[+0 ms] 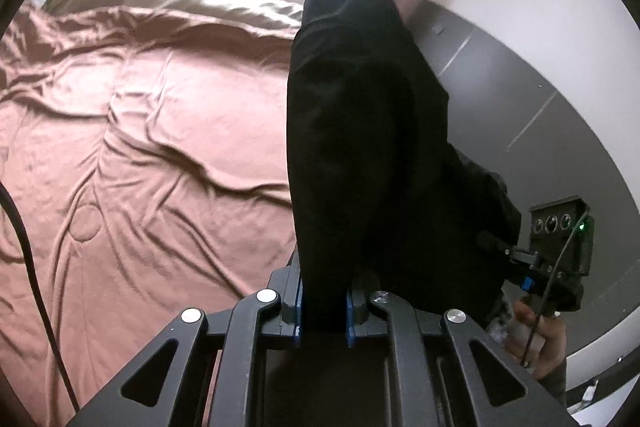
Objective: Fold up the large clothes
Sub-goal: 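Lift the folded black garment with both tools and carry it toward the clothes stack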
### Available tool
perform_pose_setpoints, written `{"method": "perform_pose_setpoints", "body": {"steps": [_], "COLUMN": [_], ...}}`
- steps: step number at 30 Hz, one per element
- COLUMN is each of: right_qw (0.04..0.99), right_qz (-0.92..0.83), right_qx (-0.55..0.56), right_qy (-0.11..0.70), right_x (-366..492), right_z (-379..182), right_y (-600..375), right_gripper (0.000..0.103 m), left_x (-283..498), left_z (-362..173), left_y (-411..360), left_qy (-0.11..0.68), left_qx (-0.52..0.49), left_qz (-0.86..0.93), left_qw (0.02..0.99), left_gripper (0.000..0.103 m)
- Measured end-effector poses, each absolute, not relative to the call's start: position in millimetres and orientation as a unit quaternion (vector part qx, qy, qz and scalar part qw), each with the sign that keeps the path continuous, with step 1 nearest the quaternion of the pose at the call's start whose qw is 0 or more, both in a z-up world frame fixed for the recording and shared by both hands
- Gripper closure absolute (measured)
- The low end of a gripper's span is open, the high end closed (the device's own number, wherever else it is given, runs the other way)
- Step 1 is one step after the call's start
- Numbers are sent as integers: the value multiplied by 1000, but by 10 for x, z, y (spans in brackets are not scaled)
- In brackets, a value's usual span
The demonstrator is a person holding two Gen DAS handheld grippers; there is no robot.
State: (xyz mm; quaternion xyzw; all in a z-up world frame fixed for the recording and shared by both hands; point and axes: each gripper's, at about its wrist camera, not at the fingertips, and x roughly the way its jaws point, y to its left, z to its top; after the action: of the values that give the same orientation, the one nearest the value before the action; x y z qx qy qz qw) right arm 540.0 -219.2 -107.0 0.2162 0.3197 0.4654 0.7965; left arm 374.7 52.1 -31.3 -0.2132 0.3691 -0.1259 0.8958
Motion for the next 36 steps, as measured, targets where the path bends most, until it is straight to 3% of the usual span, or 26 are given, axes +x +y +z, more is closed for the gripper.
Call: {"method": "perform_pose_setpoints", "body": {"steps": [17, 36], "right_qw": [871, 932], "right_qz": [412, 277], "right_qx": [175, 119], "right_qy": [204, 201], "right_x": [4740, 4860], "right_z": [-284, 467], "right_y": [-3647, -4640], "right_gripper": [93, 93], "left_x": [3760, 4759], "left_z": [752, 936], "left_y": [-859, -2686], "left_qy": [301, 336], "left_qx": [-184, -209], "left_qz": [-204, -299], "left_qw": [913, 868], "left_gripper": [89, 89]}}
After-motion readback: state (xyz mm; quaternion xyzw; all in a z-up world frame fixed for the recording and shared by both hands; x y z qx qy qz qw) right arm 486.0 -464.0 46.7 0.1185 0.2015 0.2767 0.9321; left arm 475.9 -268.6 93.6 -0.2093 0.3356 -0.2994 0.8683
